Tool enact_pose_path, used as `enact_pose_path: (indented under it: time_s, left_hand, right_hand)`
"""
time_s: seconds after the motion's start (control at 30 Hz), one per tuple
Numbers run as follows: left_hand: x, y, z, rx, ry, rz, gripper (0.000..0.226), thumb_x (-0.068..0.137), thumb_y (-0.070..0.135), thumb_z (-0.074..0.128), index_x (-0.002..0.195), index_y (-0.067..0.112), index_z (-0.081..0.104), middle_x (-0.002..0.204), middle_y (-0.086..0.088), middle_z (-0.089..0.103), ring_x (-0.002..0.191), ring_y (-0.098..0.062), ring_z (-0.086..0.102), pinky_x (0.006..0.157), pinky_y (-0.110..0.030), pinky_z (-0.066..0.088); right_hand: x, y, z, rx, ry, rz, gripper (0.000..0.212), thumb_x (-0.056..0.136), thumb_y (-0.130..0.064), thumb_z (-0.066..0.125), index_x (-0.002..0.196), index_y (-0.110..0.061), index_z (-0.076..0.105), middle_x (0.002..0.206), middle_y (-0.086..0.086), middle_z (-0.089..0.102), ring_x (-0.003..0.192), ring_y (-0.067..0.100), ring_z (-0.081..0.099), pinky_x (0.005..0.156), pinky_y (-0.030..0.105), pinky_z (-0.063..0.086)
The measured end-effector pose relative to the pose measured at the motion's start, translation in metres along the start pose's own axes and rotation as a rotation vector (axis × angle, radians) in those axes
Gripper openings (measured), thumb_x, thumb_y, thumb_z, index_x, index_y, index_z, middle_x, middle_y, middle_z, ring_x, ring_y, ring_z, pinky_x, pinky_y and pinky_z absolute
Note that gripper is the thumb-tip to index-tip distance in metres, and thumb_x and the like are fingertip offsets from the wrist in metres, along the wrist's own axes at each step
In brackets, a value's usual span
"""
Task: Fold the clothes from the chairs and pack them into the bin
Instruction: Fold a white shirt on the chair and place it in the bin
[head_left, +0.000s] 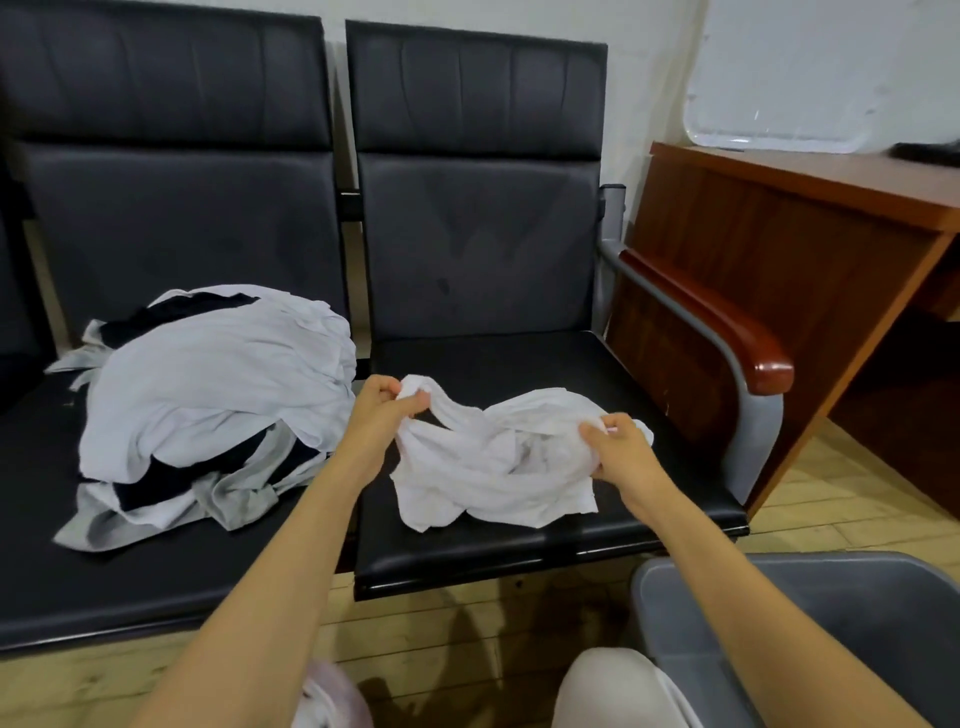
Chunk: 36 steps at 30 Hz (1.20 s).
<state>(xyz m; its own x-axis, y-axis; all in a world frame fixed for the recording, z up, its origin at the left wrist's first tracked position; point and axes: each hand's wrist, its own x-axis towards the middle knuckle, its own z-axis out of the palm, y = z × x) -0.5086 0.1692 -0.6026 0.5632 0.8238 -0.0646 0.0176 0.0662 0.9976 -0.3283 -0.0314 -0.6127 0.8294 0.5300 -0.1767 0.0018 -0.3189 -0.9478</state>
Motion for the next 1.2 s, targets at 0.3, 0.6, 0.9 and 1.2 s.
enact_pose_path:
  time_s: [0.3,0.6,0.9,1.2]
  left_hand:
    - [-0.063,-0.011,0.013,0.207,-0.192,-0.316,0.019,0.092,0.010,0.055,0.073,0.011,0.055,0.071,-0.004,0.050,0.061,-0.012,0.045,0.061,-0.023,0.044]
    - [-0.076,-0.049,0.046,0.790,-0.268,-0.185,0.022,0.088,0.032,0.064,0.087,0.013,0.053,0.085,0.000,0.053,0.078,-0.013,0.050,0.055,-0.019,0.037]
    - [-0.064,-0.037,0.044,0.493,-0.276,-0.164,0.031,0.090,0.022,0.062,0.067,0.017,0.041,0.074,-0.002,0.039,0.070,-0.015,0.039,0.060,-0.027,0.028]
    - [-0.086,-0.028,0.019,0.337,-0.500,-0.477,0.023,0.086,0.027,0.070,0.099,0.009,0.063,0.107,-0.007,0.067,0.097,-0.020,0.063,0.079,-0.034,0.056]
  right_hand:
    - [-0.062,-0.050,-0.038,0.096,-0.021,-0.257,0.016,0.096,-0.020,0.054,0.106,-0.026,0.066,0.109,0.001,0.064,0.098,0.021,0.062,0.073,0.031,0.051]
    - [-0.070,-0.044,-0.044,0.023,-0.148,-0.219,0.022,0.096,-0.015,0.052,0.108,-0.028,0.065,0.117,0.005,0.062,0.105,0.025,0.062,0.091,0.045,0.054]
    - [-0.048,-0.014,-0.036,-0.244,-0.171,-0.071,0.020,0.095,-0.016,0.054,0.089,-0.029,0.068,0.120,0.002,0.058,0.106,0.024,0.059,0.091,0.037,0.053]
    - [-0.051,-0.009,-0.038,-0.287,-0.134,-0.034,0.016,0.093,-0.021,0.058,0.103,-0.019,0.071,0.119,0.004,0.058,0.107,0.026,0.056,0.098,0.040,0.049]
